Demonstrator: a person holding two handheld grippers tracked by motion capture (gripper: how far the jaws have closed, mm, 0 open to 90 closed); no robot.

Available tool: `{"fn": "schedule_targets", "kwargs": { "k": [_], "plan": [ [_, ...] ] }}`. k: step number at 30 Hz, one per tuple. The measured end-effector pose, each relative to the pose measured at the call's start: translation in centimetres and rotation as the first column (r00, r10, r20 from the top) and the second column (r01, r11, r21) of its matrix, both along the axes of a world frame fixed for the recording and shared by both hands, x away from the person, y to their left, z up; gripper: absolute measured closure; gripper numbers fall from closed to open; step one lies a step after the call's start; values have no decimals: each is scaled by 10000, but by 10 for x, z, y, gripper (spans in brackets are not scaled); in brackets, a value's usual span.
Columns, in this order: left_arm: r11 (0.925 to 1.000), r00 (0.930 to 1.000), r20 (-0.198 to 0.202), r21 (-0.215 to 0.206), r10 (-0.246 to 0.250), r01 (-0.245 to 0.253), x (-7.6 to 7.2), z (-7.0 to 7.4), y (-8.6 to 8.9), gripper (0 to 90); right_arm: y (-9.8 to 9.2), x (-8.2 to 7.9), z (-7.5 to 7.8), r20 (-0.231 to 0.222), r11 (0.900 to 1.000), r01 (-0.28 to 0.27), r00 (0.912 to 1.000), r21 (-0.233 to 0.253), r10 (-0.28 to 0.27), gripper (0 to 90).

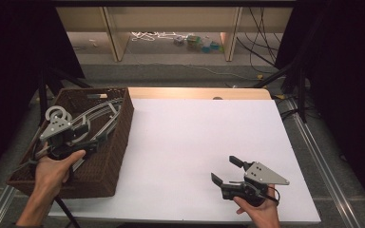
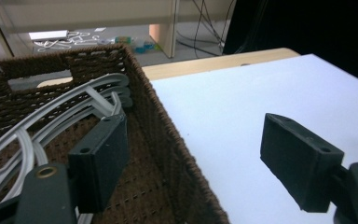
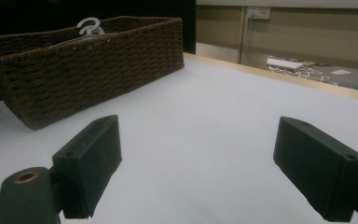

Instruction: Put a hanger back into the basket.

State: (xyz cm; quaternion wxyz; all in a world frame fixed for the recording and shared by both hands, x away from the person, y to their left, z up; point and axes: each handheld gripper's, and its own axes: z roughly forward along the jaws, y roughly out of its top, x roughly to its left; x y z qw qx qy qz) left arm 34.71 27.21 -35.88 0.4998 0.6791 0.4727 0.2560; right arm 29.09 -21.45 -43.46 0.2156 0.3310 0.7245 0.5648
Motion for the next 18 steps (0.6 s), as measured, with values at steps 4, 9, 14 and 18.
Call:
{"fn": "schedule_targets", "kwargs": {
  "k": [4, 9, 14, 18],
  "plan": [
    [9995, 9994, 270, -213, -215, 221, -5, 0, -9, 228, 2, 1, 0, 3, 10000, -31, 10000, 43, 31, 159],
    [9982, 9971, 516, -224, -551, 564, -11, -2, -25, 228, 3, 1, -1, 105, 10000, 34, 9999, -44, -34, 159],
    [9950, 9934, 674, -294, -933, 955, -17, -8, -42, 229, 4, 0, 0, 32, 9999, 68, 10000, -75, -67, 159],
    [9929, 9904, 813, -316, -1120, 1148, -23, -12, -52, 229, 5, 0, 1, 106, 10000, 51, 9999, -56, -50, 159]
  ]
}}
